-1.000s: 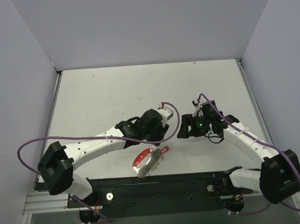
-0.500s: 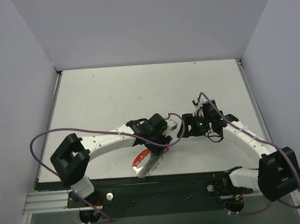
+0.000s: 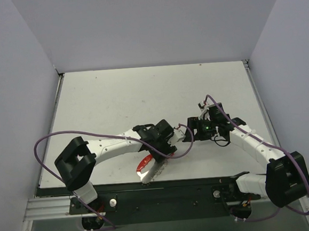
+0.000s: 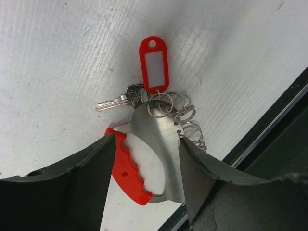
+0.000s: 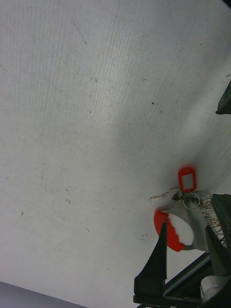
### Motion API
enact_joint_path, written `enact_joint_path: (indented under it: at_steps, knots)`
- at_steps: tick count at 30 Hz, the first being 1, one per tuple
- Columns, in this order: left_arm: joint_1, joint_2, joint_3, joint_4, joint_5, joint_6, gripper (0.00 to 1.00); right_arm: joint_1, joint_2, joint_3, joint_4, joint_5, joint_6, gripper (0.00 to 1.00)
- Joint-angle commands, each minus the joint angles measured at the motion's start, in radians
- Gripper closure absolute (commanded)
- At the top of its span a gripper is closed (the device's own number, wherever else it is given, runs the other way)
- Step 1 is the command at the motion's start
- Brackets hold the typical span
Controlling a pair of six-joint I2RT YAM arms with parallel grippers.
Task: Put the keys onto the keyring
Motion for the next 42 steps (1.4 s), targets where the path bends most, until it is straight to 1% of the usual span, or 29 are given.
enact_joint_path:
  at_steps: [1,3,8,17,26,31,38,39,41,42]
  knots:
    - [-0.002,-0.062,-0.037,0.043,-0.036,0.113,0.36,-0.007,0.002,-0.01,0.013,-0.023,-0.017,0.35]
    - [-0.001,-0.064,-0.048,0.069,-0.035,0.132,0.43,-0.006,0.005,-0.008,0.013,-0.026,-0.019,0.35]
    - [-0.001,-0.062,-0.083,0.141,0.019,0.152,0.49,-0.006,0.014,-0.007,0.016,-0.027,-0.022,0.35]
    - [-0.004,-0.044,-0.102,0.212,0.043,0.159,0.5,-0.012,0.019,-0.01,0.019,-0.035,-0.028,0.35]
    - [-0.018,0.004,-0.074,0.183,0.033,0.178,0.51,-0.021,0.017,-0.011,0.019,-0.041,-0.029,0.35]
    - [-0.019,0.002,-0.08,0.197,0.046,0.181,0.53,-0.021,0.02,-0.011,0.019,-0.043,-0.029,0.35]
    - [-0.022,0.016,-0.08,0.221,0.054,0.184,0.61,-0.023,0.019,-0.01,0.019,-0.046,-0.029,0.35]
    - [-0.021,0.019,-0.082,0.223,0.059,0.185,0.64,-0.023,0.019,-0.011,0.019,-0.046,-0.029,0.35]
    - [-0.022,0.025,-0.077,0.223,0.068,0.187,0.66,-0.024,0.019,-0.011,0.019,-0.047,-0.029,0.35]
    - [-0.022,0.028,-0.076,0.223,0.068,0.187,0.69,-0.023,0.019,-0.011,0.019,-0.05,-0.029,0.35]
